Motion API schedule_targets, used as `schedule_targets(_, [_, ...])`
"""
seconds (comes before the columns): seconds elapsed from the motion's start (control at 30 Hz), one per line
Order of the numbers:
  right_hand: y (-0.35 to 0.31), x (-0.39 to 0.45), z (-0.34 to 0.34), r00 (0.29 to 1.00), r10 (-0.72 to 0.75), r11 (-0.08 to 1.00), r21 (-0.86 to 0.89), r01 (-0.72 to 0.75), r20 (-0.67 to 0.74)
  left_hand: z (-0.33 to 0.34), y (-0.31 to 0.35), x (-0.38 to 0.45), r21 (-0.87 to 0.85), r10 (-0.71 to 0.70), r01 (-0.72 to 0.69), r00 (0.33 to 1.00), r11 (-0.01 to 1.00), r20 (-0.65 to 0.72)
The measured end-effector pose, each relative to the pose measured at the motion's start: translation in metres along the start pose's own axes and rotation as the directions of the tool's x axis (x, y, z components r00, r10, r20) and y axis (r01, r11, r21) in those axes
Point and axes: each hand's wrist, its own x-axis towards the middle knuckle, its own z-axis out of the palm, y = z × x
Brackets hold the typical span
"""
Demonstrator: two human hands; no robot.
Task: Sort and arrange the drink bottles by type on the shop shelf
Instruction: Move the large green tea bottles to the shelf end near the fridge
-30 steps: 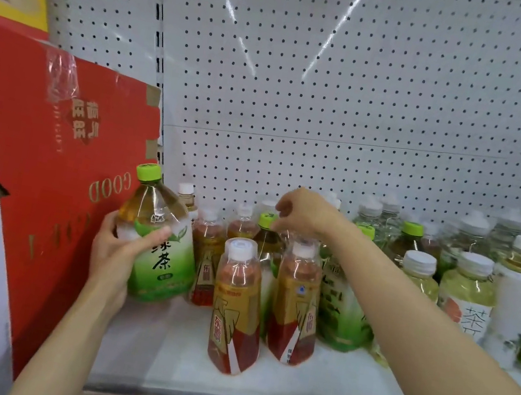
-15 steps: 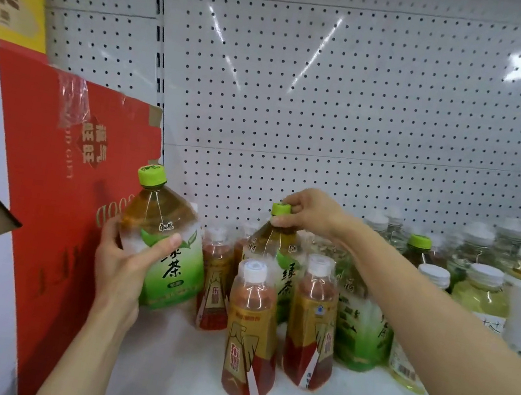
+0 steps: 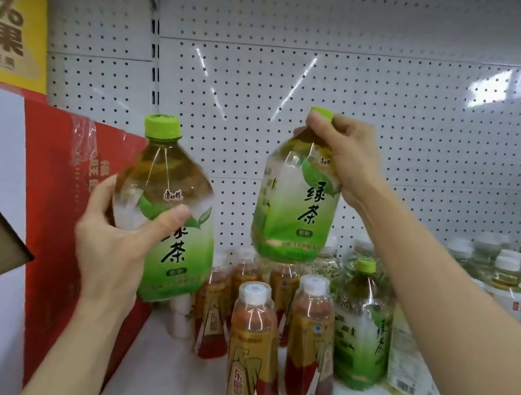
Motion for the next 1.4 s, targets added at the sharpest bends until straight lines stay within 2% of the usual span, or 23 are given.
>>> schedule_targets(0.13, [-0.022, -0.016, -0.022, 1.000, 0.009, 1.000, -0.030, -0.010, -0.015, 0.011, 0.026, -0.010, -0.154, -0.083, 0.105, 0.986, 0.983, 0.143])
schedule_targets(0.27, [-0.033, -0.046, -0.051, 0.998, 0.051, 0.995, -0.078, -0.054, -0.041, 0.040, 0.035, -0.040, -0.160, -0.182, 0.233, 0.942, 0.959, 0.283])
schedule_targets(0.37, [-0.037, -0.072, -0.070, 0.989, 0.123, 0.986, -0.105, -0.131, -0.078, 0.063, 0.030, -0.064, -0.168, -0.267, 0.334, 0.906, 0.927, 0.329])
schedule_targets(0.53, [-0.037, -0.119, -0.126, 0.953, 0.254, 0.946, -0.164, -0.281, -0.167, 0.112, 0.020, -0.120, -0.147, -0.432, 0.534, 0.792, 0.832, 0.431])
schedule_targets(0.73, [-0.040, -0.182, -0.201, 0.898, 0.335, 0.878, -0.252, -0.408, -0.287, 0.161, 0.023, -0.191, -0.054, -0.544, 0.652, 0.673, 0.756, 0.501])
schedule_targets(1.0, [-0.054, -0.265, -0.285, 0.854, 0.373, 0.829, -0.282, -0.482, -0.363, 0.212, 0.027, -0.287, -0.038, -0.599, 0.731, 0.587, 0.682, 0.545])
schedule_targets(1.17, [-0.053, -0.289, -0.331, 0.823, 0.366, 0.803, -0.299, -0.515, -0.435, 0.250, 0.035, -0.321, -0.064, -0.551, 0.729, 0.569, 0.681, 0.610])
schedule_targets(1.3, [-0.045, -0.292, -0.368, 0.796, 0.351, 0.801, -0.282, -0.528, -0.492, 0.289, 0.028, -0.340, -0.108, -0.452, 0.716, 0.542, 0.690, 0.708])
schedule_targets(1.4, [-0.038, -0.287, -0.395, 0.785, 0.342, 0.790, -0.296, -0.538, -0.516, 0.325, 0.022, -0.348, -0.071, -0.478, 0.716, 0.532, 0.694, 0.699])
